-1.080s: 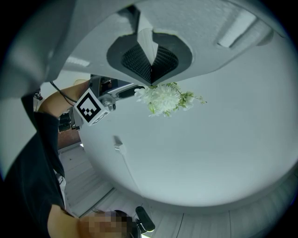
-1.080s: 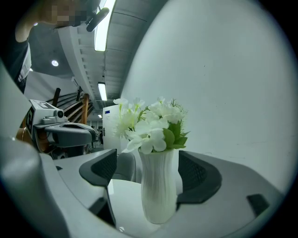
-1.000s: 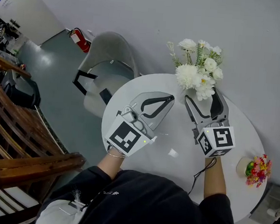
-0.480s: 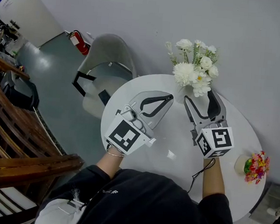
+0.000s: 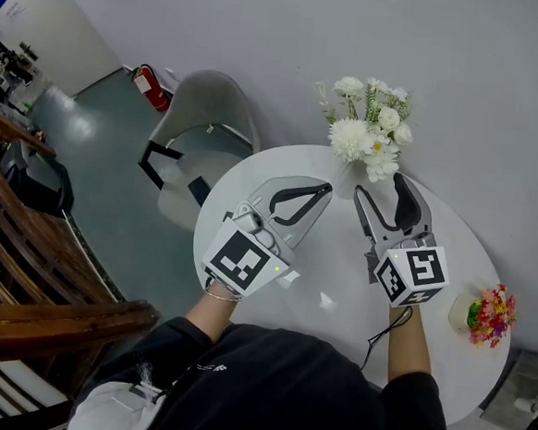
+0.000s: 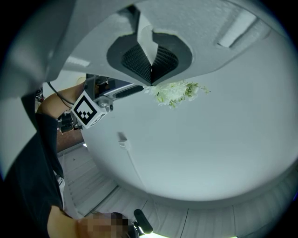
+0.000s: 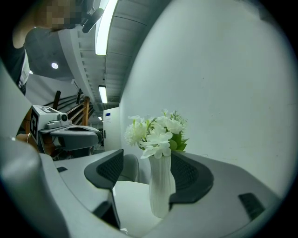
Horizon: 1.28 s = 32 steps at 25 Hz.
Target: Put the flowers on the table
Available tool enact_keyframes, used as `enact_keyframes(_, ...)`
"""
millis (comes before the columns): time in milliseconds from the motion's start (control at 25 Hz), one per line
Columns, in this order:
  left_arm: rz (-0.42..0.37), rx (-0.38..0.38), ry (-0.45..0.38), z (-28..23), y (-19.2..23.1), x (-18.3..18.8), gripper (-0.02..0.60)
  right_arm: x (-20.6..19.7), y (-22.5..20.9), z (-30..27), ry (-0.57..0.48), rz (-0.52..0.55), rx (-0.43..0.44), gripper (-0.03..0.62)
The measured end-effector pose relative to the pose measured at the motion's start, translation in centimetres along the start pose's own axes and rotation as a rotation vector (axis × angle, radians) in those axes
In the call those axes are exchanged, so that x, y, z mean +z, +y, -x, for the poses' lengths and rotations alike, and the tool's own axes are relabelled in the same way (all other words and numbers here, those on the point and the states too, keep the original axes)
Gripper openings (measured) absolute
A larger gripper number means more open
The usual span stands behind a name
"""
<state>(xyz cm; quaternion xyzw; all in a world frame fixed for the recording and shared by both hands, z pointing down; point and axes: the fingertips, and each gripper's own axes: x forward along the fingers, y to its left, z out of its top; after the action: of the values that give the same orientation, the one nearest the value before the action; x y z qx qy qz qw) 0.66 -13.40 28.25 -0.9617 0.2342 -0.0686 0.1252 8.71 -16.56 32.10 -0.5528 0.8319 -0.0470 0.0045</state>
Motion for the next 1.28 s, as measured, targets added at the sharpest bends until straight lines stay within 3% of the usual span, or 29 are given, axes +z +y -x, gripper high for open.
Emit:
enact_keyframes(920, -0.024, -0.017, -0.013, 1.2, -1.8, 1.2, -0.002, 1.6, 1.7, 2.4, -0.040, -0.007, 0.010, 0.172)
enact_keyframes(1280, -0.034, -0.019, -0.020, 1.9, -2.4, 1.8, -0.002, 2.0, 2.6, 3.4, -0.037, 0.010, 0.021, 0.142)
